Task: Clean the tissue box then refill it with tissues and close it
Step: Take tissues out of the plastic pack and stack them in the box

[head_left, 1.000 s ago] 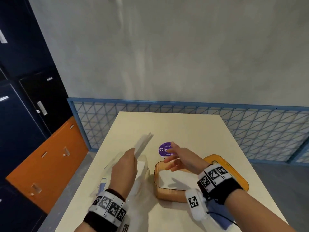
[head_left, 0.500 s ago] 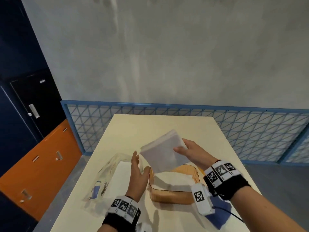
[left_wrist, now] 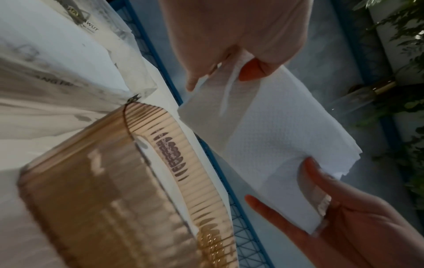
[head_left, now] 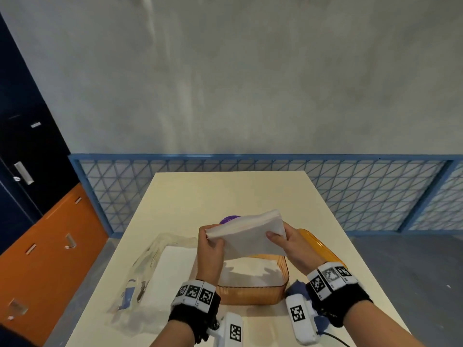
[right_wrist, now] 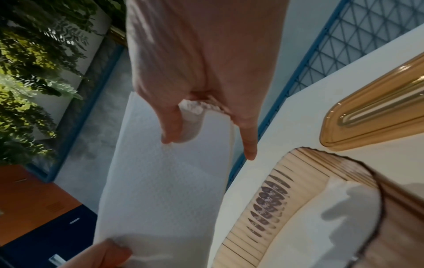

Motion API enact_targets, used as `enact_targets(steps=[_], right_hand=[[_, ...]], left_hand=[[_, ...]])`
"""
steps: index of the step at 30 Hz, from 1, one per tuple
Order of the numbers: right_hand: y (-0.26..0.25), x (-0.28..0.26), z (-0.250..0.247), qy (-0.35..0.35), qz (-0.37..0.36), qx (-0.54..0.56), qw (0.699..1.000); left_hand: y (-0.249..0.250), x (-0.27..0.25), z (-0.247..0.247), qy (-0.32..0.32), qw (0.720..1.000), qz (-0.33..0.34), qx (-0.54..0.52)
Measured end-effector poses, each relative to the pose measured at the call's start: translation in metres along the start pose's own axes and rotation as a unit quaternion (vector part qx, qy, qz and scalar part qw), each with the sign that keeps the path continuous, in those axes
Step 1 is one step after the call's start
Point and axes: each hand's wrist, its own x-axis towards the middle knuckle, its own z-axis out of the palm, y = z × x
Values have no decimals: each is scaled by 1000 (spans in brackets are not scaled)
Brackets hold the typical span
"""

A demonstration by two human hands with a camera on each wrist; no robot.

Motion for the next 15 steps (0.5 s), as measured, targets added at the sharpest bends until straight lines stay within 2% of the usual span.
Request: enact_targets(steps=[3, 7, 9, 11, 15], right_hand=[[19, -1, -3, 5, 34, -16, 999], [45, -5, -2, 33, 59, -162, 985], [47, -4, -1, 35, 68, -183, 980], [42, -3, 1, 45, 62, -193, 978], [34, -1, 1, 72, 35, -171, 982]], left_hand=[[-21, -4, 3, 3, 998, -10, 62], [-49, -11, 3, -63, 981, -26, 180], [-56, -12, 2, -78, 973, -32, 214], [-57, -12, 2, -76, 970, -29, 230], [-50, -14, 1, -56, 979, -17, 197]])
